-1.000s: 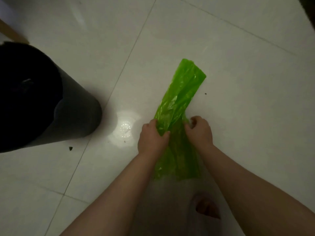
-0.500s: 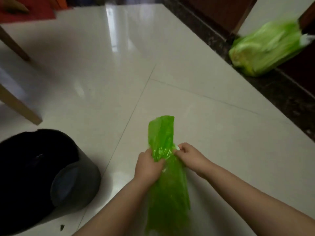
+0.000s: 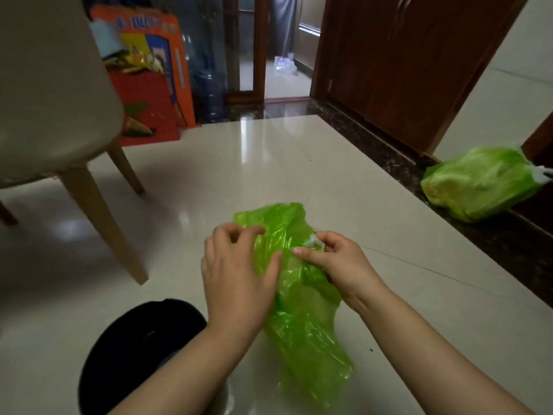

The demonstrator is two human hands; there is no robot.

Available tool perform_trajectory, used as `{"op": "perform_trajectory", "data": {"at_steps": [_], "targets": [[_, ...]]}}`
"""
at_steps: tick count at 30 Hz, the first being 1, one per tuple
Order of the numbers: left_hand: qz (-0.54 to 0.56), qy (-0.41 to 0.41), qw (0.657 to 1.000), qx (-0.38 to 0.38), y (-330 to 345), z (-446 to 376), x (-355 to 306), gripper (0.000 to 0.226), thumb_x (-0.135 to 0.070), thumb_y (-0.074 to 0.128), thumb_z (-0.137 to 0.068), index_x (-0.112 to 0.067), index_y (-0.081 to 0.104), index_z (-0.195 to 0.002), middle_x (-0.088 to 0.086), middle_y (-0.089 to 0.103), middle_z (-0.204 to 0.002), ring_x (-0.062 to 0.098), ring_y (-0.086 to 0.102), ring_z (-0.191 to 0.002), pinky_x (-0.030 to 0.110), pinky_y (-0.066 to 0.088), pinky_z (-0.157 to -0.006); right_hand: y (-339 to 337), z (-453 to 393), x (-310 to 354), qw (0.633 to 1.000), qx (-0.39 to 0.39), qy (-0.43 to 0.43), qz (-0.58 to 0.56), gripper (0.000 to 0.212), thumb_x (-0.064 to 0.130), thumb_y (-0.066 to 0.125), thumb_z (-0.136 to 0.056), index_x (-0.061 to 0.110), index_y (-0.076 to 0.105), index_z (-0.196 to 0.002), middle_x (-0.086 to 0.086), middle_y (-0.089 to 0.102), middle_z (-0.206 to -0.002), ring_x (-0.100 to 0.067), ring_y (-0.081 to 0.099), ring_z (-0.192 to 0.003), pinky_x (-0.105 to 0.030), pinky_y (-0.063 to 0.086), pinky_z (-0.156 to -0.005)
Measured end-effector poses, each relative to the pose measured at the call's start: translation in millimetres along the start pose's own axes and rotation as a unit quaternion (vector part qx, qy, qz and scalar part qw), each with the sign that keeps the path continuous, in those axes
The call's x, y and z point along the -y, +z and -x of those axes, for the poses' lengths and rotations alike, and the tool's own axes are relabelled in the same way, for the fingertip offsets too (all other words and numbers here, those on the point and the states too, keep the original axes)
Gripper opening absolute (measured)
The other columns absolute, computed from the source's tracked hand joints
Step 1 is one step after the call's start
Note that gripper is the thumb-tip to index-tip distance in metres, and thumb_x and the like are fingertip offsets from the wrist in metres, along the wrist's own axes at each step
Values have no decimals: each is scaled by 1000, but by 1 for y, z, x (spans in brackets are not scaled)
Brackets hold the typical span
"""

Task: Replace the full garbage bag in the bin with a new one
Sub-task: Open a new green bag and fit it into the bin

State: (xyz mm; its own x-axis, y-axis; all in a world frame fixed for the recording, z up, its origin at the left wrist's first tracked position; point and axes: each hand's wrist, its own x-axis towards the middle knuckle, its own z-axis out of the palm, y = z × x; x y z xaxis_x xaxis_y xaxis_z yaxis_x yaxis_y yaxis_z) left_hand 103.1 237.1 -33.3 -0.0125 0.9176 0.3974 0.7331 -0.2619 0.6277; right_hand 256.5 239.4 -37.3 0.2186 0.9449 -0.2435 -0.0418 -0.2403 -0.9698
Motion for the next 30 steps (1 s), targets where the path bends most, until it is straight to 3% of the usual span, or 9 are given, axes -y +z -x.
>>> {"op": "perform_trajectory", "data": {"at_steps": [3, 6, 9, 11, 15, 18, 22, 25, 30], "targets": [[165, -70, 983, 49, -17, -3, -13, 24, -43, 62, -81, -19, 66, -78, -7, 64, -74, 3, 60, -72, 17, 45, -67, 28, 3, 14, 997, 17, -63, 28, 17, 6, 73, -76, 19, 62, -81, 1, 63, -78, -2, 56, -62, -8, 43, -50], [254, -163, 952, 58, -29, -20, -12, 27, -43, 70, -74, -19, 62, -82, -5, 67, -69, -1, 62, -61, 9, 46, -59, 42, 10, 34, 993, 66, -95, 32, 18, 6, 63, -85, 24, 67, -84, 7, 66, -77, 7, 60, -59, -4, 44, -52], [316, -207, 924, 58, -39, -35, 2, 17, -35, 71, -76, -21, 63, -81, 5, 73, -78, 19, 71, -78, 39, 58, -78, 54, 16, 53, 985, 104, -119, 62, 13, 15, 65, -85, 25, 73, -83, 14, 70, -74, 12, 61, -61, -5, 45, -52], [349, -224, 909, 44, -49, -39, 7, 10, -26, 69, -80, -18, 65, -76, 11, 73, -81, 27, 71, -82, 46, 59, -79, 64, 18, 61, 983, 98, -136, 76, 7, 15, 73, -78, 21, 74, -75, 13, 69, -63, 9, 61, -57, -7, 46, -52], [436, -262, 857, 84, -70, -43, 7, 9, -21, 67, -82, -15, 69, -77, 0, 70, -73, 10, 68, -71, 24, 58, -68, 85, 17, 73, 972, 50, -178, 142, 27, 10, 81, -66, 19, 58, -55, 7, 58, -53, -4, 52, -50, -18, 44, -52], [437, -284, 848, 95, -87, -49, 12, 13, -15, 64, -84, -12, 64, -72, 3, 63, -69, 7, 61, -60, 18, 55, -58, 96, 15, 80, 963, 78, -177, 185, 36, 14, 83, -63, 20, 49, -53, 3, 53, -56, -10, 47, -53, -23, 39, -54], [432, -306, 847, 43, -102, -58, 23, 19, -15, 56, -90, -7, 57, -74, 7, 55, -67, 10, 56, -58, 17, 55, -49, 110, 12, 87, 980, 163, -112, 36, 35, 10, 76, -74, 17, 46, -59, -2, 65, -73, -8, 57, -59, -16, 43, -48], [433, -326, 840, -8, -113, -65, 32, 22, -16, 52, -93, -6, 58, -74, 7, 60, -67, 1, 61, -44, 13, 50, -42, 115, 8, 93, 989, 114, -80, -43, 35, 9, 69, -81, 15, 42, -60, -6, 61, -71, -9, 62, -60, -18, 47, -43], [405, -273, 870, 67, -121, -61, 14, 42, -43, 66, -79, -10, 58, -104, 6, 67, -91, 13, 66, -80, 33, 58, -80, 129, 7, 98, 991, 98, -90, -33, 32, 1, 73, -74, 18, 47, -67, 2, 53, -59, -7, 51, -49, -15, 43, -42]]}}
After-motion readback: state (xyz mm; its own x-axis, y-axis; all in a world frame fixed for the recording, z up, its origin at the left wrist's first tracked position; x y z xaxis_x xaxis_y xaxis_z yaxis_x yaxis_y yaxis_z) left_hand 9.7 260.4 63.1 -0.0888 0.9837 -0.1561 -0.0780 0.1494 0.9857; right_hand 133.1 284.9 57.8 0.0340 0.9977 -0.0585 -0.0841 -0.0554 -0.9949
